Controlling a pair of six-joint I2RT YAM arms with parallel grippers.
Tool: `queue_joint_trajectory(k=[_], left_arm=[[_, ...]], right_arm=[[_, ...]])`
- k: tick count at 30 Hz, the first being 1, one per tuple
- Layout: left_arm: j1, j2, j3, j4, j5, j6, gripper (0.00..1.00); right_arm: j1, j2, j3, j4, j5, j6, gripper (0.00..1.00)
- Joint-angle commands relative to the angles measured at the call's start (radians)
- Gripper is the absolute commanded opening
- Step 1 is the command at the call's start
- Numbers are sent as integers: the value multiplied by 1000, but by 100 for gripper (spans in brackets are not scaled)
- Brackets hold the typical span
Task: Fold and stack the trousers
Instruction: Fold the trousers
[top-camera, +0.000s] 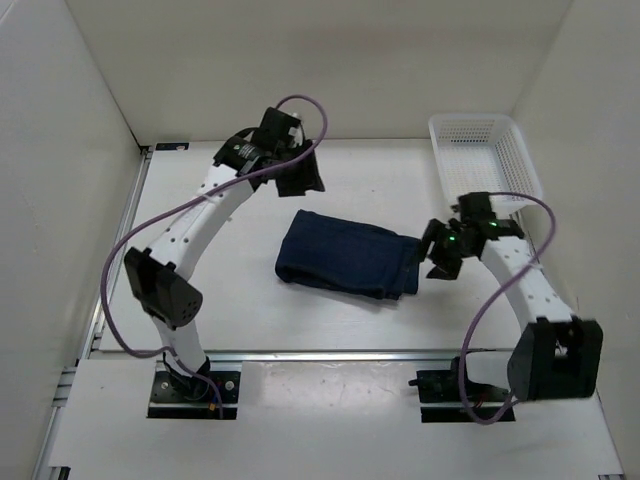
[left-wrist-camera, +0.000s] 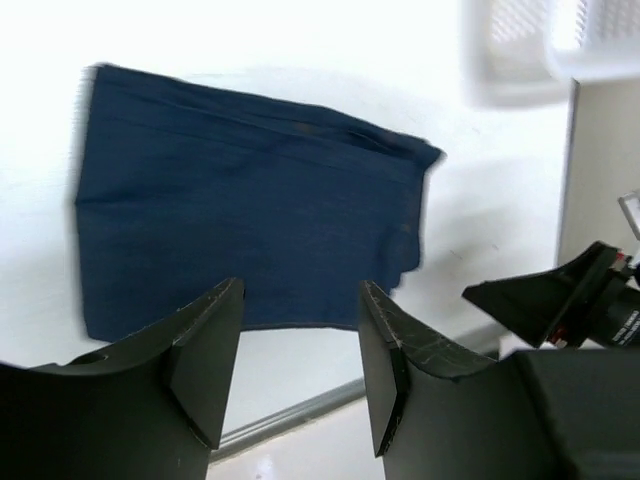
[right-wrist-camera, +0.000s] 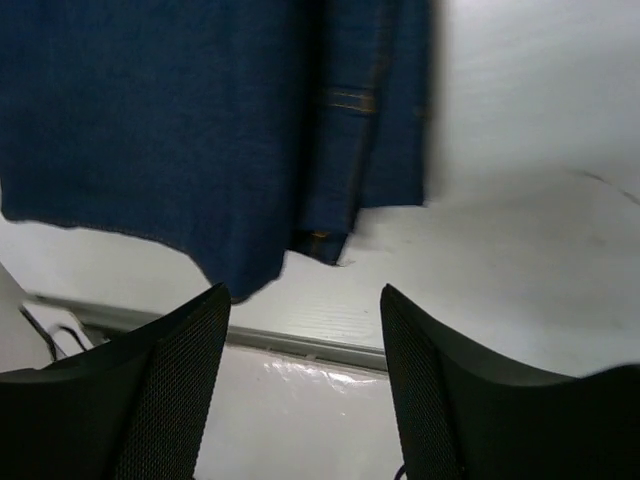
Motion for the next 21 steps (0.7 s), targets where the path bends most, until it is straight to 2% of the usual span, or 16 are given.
queue_joint_trajectory(k=[1,4,8,11,12,14,15,16,18,21], left_arm=[[31,-62,-135,-45,-92,41,60],[90,-126,-255,-36,-101,50,60],[131,-191,-320,-25,-101,61,60],[142,-203,-343,-25,-101,71,60],[151,-214,-343,-25,-112,71,60],[160,-214,-343,-25,-121,96,60],[160,-214,-343,-35,-132,96,57],[174,-214,-343,-46,-132,96,55],[183,-214,-343,-46,-146,122,51],[193,-223,-343,-46,-137,143,46]], right_arm=[[185,150,116,78,67,2,67],[238,291,155,106,110,42,69],[282,417,204,141,162,67,70],[334,494,239,141,190,76,61],[345,508,262,141,199,87,49],[374,508,279,131,234,99,31],[374,477,290,131,247,111,14],[389,457,317,117,260,111,8],[406,398,363,86,305,111,0],[420,339,465,11,385,79,0]])
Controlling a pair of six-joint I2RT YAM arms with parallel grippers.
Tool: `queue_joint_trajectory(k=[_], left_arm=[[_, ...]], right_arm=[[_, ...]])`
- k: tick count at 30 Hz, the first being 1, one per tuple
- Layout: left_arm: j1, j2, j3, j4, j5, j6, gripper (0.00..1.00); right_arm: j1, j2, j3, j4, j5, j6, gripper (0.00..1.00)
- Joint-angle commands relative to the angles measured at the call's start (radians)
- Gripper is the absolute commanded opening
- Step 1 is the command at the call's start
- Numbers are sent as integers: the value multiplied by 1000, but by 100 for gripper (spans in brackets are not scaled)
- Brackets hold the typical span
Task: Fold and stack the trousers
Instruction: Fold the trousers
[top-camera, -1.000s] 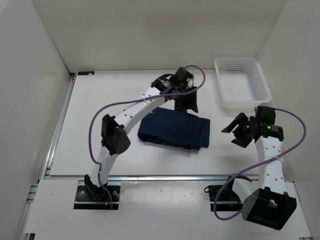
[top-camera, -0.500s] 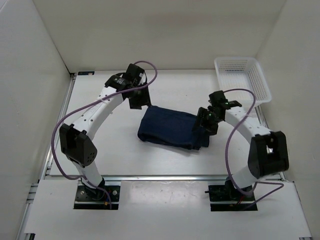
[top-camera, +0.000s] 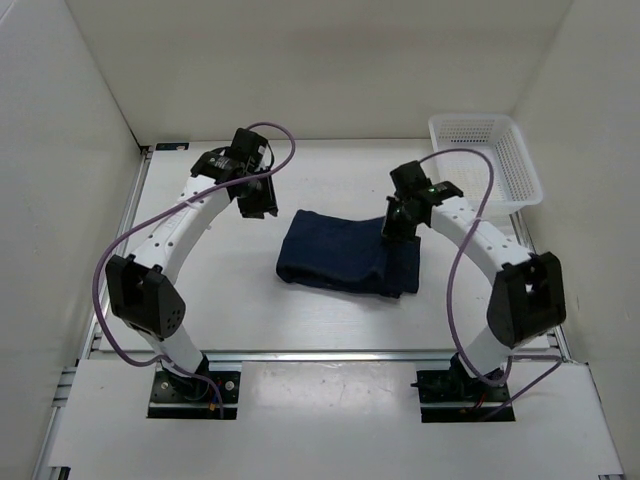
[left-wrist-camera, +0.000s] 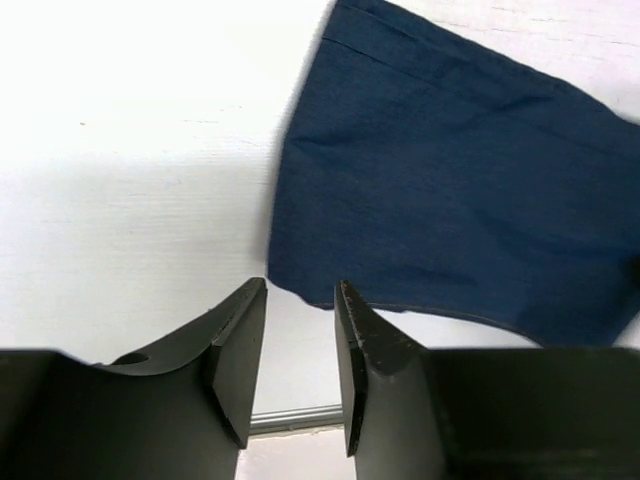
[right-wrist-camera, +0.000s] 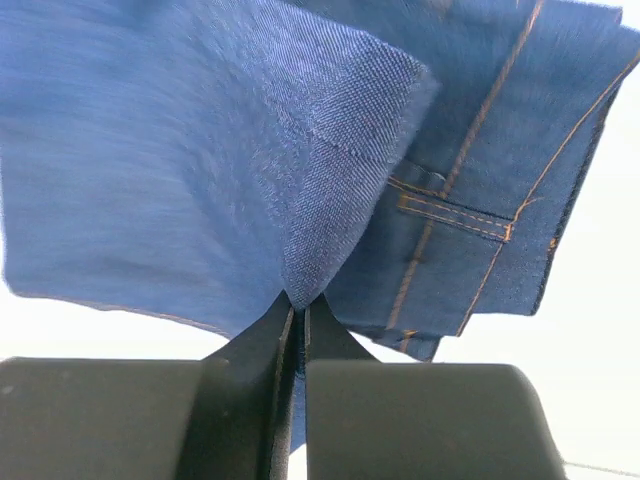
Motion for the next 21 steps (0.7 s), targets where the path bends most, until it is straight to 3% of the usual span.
queue_joint_trajectory(k=[1,6,13,21], left_arm=[[12,-65,5,-5,-5,41,44],[2,-65,5,15,59,50,42],[-49,0,-24,62,147,70,40],[-112,122,-12,81,173,79,36]], right_arm=[[6,-119,134,-82,123,-17,0],[6,-199,162,-144,209,-55,0],[-23,-210,16,-147,467,-64,0],[-58,-199,-48,-148,501,-42,0]])
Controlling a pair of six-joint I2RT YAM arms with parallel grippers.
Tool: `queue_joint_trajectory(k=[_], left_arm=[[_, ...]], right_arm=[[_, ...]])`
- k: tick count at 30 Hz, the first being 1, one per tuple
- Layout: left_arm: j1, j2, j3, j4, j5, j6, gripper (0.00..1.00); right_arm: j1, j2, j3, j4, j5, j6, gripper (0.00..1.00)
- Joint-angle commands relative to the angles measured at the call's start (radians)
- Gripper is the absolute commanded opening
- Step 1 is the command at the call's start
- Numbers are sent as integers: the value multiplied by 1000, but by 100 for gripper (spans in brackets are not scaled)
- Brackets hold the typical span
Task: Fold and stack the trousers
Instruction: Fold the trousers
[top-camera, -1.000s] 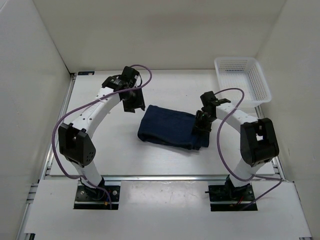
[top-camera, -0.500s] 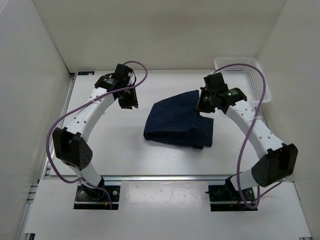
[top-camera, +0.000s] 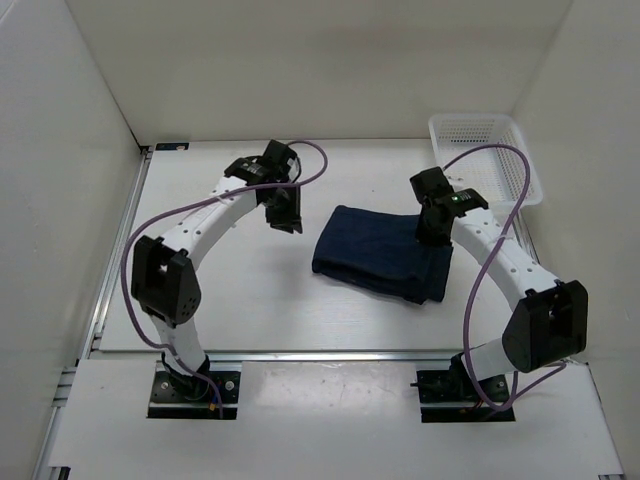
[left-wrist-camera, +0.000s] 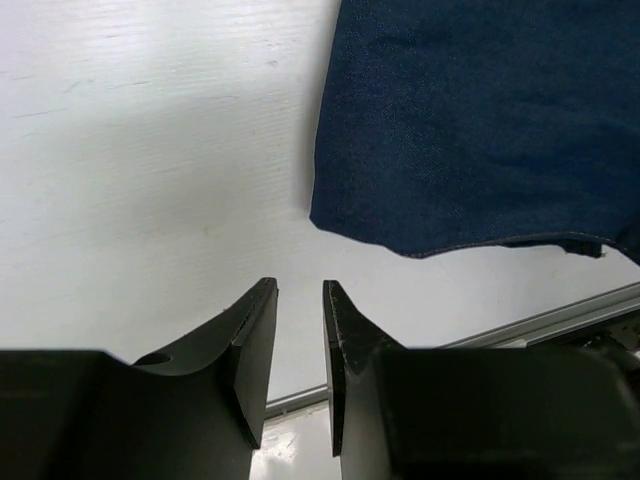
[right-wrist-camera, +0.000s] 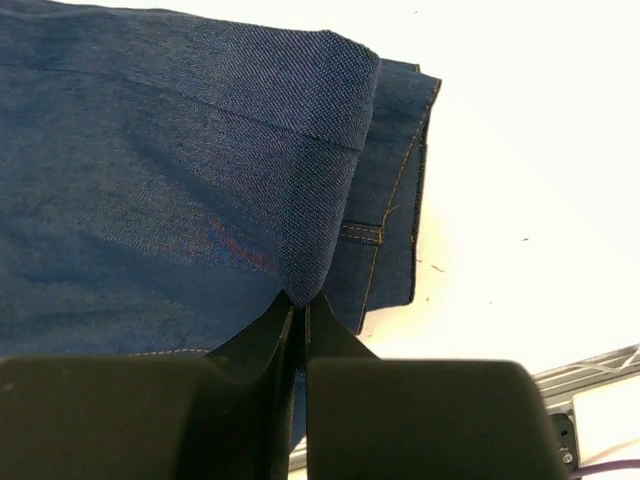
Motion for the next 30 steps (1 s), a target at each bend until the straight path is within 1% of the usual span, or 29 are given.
queue_joint_trajectory(k=[1,5,8,9,11,12,13,14,15,17,19,20,21,22,23,25,26,28,30], left_arm=[[-21,23,13,25,30,13,36],[-53,61,66,25,40,13,36],[-54,108,108,25,50,24,36],[-54,122,147,25,50,24,36],[-63,165,197,-2,50,24,36],[-63,182,253,-11,59,35,36],[-76,214,281,-11,59,35,36],[-77,231,307,-23,59,35,36],[-87,248,359,-33,59,35,36],[-96,301,399,-33,73,35,35],[-124,343,442,-33,82,35,30],[-133,387,453,-33,82,35,27],[-133,409,453,-33,82,44,20],[-148,427,453,-33,82,44,15],[-149,455,453,-22,82,44,12],[-158,466,398,-22,93,44,10],[-158,466,372,4,93,44,10],[-168,451,285,33,93,44,10],[-179,440,232,56,93,35,10]], right_arm=[[-13,-26,-24,-10,75,15,0],[-42,-46,-93,-10,75,27,0],[-63,-55,-150,-22,75,41,0],[-76,-55,-160,-23,75,41,2],[-93,-55,-174,-48,66,52,39],[-105,-67,-174,-49,66,52,58],[-114,-67,-174,-49,52,52,79],[-114,-78,-174,-49,52,61,79],[-129,-90,-174,-49,40,70,79],[-151,-104,-186,-36,4,70,58],[-192,-122,-217,-3,-38,81,37],[-209,-123,-235,29,-63,81,20],[-250,-112,-255,48,-125,81,13],[-273,-101,-300,65,-161,81,8],[-321,-89,-321,101,-199,70,2],[-359,-69,-364,140,-290,70,0],[-381,-60,-398,180,-313,70,0],[-381,-34,-421,210,-348,61,0],[-381,41,-421,233,-384,70,0]])
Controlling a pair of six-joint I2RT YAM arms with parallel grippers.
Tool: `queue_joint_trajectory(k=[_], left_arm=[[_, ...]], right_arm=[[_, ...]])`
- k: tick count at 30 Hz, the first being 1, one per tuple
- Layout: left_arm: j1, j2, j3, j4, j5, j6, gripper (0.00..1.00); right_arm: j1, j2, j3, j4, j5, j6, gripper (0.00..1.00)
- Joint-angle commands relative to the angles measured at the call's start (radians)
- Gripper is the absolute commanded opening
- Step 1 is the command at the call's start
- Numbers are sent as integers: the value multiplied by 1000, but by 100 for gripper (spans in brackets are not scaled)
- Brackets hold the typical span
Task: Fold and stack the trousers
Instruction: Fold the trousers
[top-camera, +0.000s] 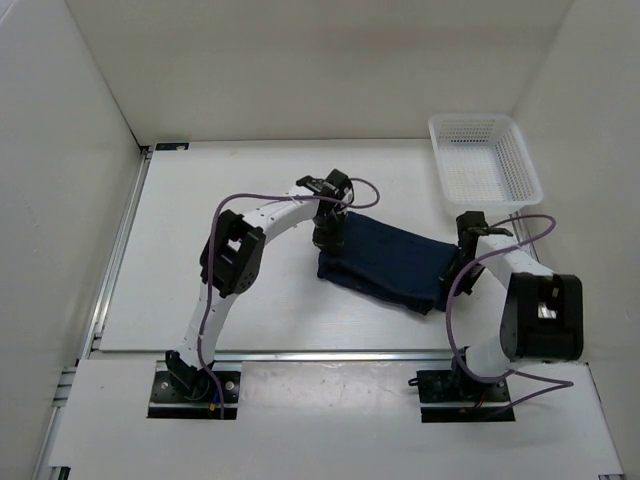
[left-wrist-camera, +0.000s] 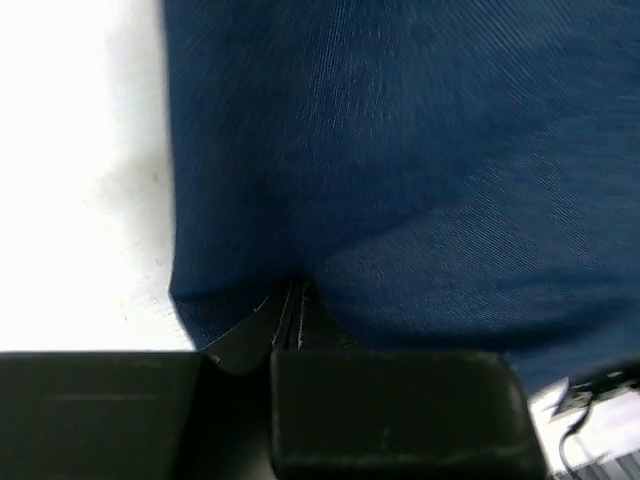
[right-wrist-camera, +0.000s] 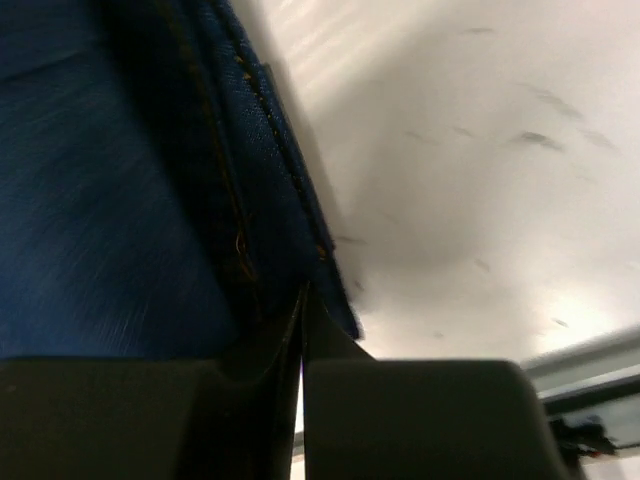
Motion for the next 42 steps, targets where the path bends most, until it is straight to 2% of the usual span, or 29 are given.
queue_joint_trajectory(k=[1,5,10,12,17,20,23,24,26,28,33,35,38,42], left_arm=[[-19,-55,-90,43,20,-7,10],[-19,-96,-222,68,-16,-52,10],[-28,-280,-401,91,-151,-118,10],[-28,-341,-464,91,-185,-136,10],[-28,-497,-460,46,-205,-162,10],[-28,-478,-382,36,-205,-162,10],[-28,-385,-294,26,-205,-141,10],[-28,-360,-277,26,-182,-130,10],[-28,-308,-266,26,-162,-130,10],[-28,-299,-280,26,-153,-130,10],[-38,-251,-345,46,-162,-141,10],[-38,-228,-345,56,-171,-141,10],[-38,-185,-345,56,-181,-150,10],[-28,-135,-305,56,-191,-150,10]], right_arm=[[0,105,1,101,-124,14,0],[26,148,33,122,-121,26,0],[102,268,191,69,-104,5,0],[115,282,301,17,-41,5,0],[66,146,366,-63,183,-6,2],[96,40,384,-50,168,-55,2],[185,35,442,-37,76,-130,2],[217,73,455,-37,-2,-147,2],[242,110,455,-49,-42,-159,0],[262,158,441,-40,-29,-159,0],[202,271,341,29,-15,-80,0],[193,300,330,38,-15,-55,3],[202,371,330,38,-15,-40,14],[217,418,349,58,-42,-28,15]])
